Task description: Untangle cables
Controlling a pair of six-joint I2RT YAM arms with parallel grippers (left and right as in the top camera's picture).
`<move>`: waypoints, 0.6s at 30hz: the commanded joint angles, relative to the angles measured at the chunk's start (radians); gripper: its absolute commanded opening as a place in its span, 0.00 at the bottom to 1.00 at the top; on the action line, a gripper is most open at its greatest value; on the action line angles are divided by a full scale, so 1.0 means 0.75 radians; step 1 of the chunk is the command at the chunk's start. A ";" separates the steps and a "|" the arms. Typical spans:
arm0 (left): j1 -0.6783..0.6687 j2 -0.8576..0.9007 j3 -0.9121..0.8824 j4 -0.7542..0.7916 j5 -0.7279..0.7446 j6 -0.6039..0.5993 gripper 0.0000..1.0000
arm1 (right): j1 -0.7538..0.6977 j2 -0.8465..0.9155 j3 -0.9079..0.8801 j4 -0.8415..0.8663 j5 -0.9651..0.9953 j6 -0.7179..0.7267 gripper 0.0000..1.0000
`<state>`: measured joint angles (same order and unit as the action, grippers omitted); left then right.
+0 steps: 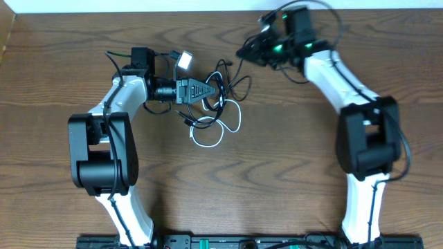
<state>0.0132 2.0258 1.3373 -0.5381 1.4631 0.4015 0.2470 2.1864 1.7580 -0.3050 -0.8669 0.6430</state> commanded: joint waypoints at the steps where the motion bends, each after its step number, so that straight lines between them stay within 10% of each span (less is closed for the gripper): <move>1: 0.008 0.004 0.011 0.000 0.019 0.042 0.07 | -0.052 -0.193 0.007 -0.006 -0.110 -0.097 0.01; 18: 0.023 0.004 0.011 -0.005 -0.041 0.042 0.07 | -0.299 -0.621 0.007 -0.403 -0.110 -0.376 0.01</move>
<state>0.0143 2.0258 1.3373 -0.5388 1.4502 0.4091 0.0643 1.7939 1.7580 -0.5865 -0.9314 0.4358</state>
